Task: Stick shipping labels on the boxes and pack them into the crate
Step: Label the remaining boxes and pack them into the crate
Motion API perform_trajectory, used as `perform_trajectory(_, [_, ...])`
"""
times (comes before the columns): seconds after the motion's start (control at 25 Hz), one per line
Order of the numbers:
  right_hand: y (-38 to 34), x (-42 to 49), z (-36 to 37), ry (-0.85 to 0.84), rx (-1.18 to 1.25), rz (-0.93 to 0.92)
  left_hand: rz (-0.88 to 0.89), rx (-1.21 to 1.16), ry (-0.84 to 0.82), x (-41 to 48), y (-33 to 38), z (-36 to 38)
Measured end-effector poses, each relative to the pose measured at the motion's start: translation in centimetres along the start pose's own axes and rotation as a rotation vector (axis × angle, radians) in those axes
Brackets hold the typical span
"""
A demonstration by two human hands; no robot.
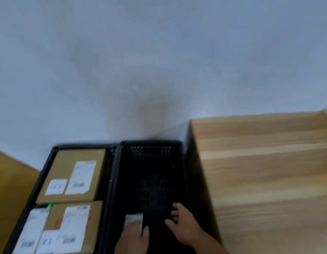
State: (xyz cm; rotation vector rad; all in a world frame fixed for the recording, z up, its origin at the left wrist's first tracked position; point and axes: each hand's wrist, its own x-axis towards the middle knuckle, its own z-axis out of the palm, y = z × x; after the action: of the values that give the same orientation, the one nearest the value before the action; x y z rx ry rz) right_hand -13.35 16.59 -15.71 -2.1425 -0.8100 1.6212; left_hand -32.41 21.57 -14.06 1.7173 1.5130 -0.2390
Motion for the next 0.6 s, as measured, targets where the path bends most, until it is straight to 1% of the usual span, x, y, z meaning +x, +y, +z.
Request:
perform_trajectory(0.04, [-0.2,-2.7,-2.4,0.061,0.009,-0.016,0.073,0.032,0.041,-1.2,2.5,-0.6])
perform_trajectory(0.16, [0.3,-11.2,-10.1,0.362,-0.037,-0.106,0.304,0.147,0.127,-4.5,12.0,-1.2])
perform_trajectory(0.2, [1.1,-14.6,-13.1,0.470,-0.062,-0.119,0.384,0.179,0.144,-6.3,16.0,-0.7])
perform_trajectory(0.28, [3.1,-20.7,-18.6,0.632,-0.129,-0.137,0.507,0.264,0.172,-10.0,22.7,1.5])
perform_trajectory(0.32, [4.5,-23.2,-21.3,0.702,-0.166,-0.140,0.560,0.267,0.176,-11.6,25.6,2.9])
perform_trajectory(0.44, [10.7,-29.5,-29.3,0.898,-0.200,-0.125,0.688,0.235,0.150,-15.8,34.2,8.8])
perform_trajectory(0.6, [21.5,-35.1,-38.4,1.034,-0.124,-0.075,0.772,0.198,0.054,-20.5,45.5,17.6])
